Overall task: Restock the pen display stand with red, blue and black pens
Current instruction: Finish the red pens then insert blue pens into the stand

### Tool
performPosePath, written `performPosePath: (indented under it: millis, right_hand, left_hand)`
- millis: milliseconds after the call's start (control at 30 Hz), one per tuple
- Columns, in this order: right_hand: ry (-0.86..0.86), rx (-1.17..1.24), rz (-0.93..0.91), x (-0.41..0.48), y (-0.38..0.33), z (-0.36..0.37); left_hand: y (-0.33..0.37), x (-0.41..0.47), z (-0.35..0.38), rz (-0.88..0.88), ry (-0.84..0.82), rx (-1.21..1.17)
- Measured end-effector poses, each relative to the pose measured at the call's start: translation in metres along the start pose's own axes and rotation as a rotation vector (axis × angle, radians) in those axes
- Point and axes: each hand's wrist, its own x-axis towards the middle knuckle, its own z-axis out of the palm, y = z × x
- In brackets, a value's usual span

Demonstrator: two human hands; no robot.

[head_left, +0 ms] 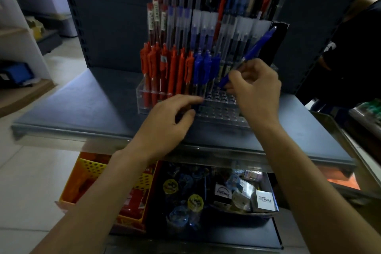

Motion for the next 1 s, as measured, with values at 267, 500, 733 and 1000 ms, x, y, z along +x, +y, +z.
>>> performPosePath:
  millis: [267,500,733,1000]
  right_hand:
    - [-0.146,-0.33,-0.066,0.008,0.004,0.016]
    - [-0.196,-0.461,-0.083,0.0,0.01,0.022]
    - [-0.145,-0.448,-0.134,-0.006,0.011,0.023]
    - [-0.168,-0.665,-0.114,-0.017,0.011,0.019]
  left_hand:
    - [-0.004,-0.004,0.009,0.123,-0.05,0.268]
    - [-0.012,-0.011,0.011,0.193,-0.033,0.415]
    - [-0.02,-0.017,0.002,0.177,-0.058,0.44]
    - [-0.022,-0.032,0.006,0.145,-0.071,0.576]
